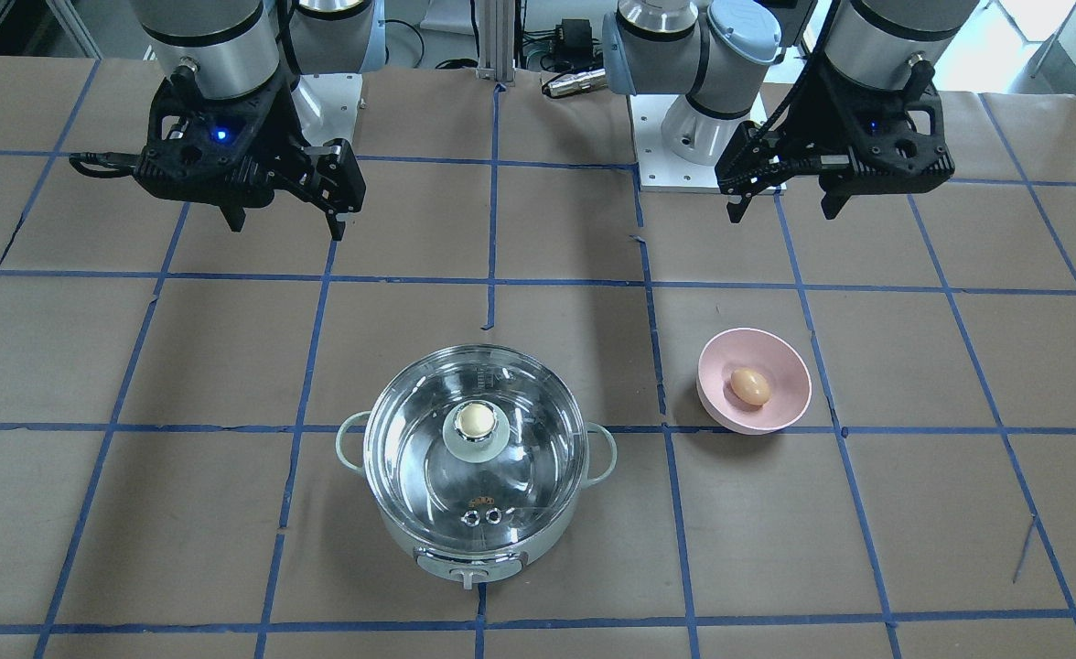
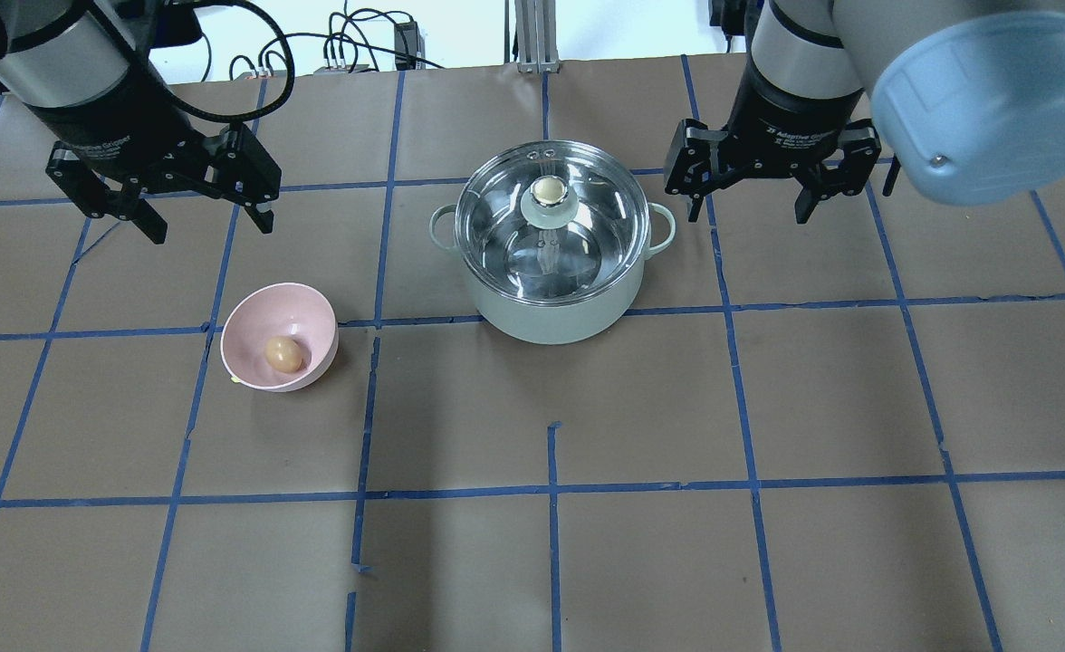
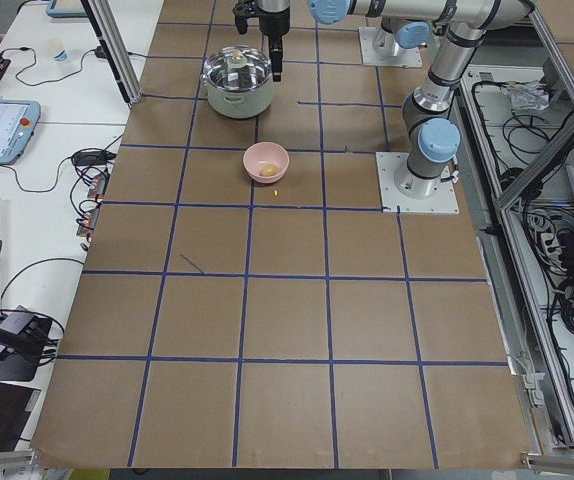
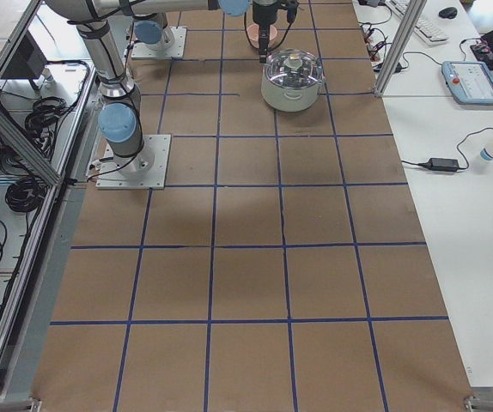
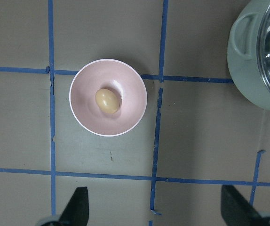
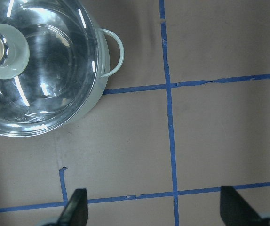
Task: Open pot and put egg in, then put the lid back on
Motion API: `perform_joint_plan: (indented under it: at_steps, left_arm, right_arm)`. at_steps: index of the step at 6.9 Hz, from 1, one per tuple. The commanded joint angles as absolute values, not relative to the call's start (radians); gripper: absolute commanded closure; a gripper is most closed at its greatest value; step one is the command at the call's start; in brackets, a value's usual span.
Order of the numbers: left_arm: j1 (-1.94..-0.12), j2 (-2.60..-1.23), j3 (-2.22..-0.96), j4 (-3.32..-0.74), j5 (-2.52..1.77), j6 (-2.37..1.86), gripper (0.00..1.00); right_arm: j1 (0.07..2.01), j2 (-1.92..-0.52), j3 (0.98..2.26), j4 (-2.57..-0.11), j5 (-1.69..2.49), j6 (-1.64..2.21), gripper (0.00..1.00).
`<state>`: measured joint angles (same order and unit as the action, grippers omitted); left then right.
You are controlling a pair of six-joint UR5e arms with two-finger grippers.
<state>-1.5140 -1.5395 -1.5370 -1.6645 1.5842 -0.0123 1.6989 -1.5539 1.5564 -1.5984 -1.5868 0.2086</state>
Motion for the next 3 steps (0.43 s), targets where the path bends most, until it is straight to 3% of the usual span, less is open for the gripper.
perform_joint_plan:
  at_steps: [1,3]
  left_arm:
    - [-1.508,-1.537,-1.546,-1.658,1.588,-0.014,0.00]
    - [-1.493,-1.572,-1.587,-1.565,1.588,-0.078,0.00]
  right_arm:
    - [1.706,-1.554,1.557,-1.600,-1.585,0.209,0.00]
    - [1.715,-1.539,1.560,-1.669,-1.588,0.209,0.03]
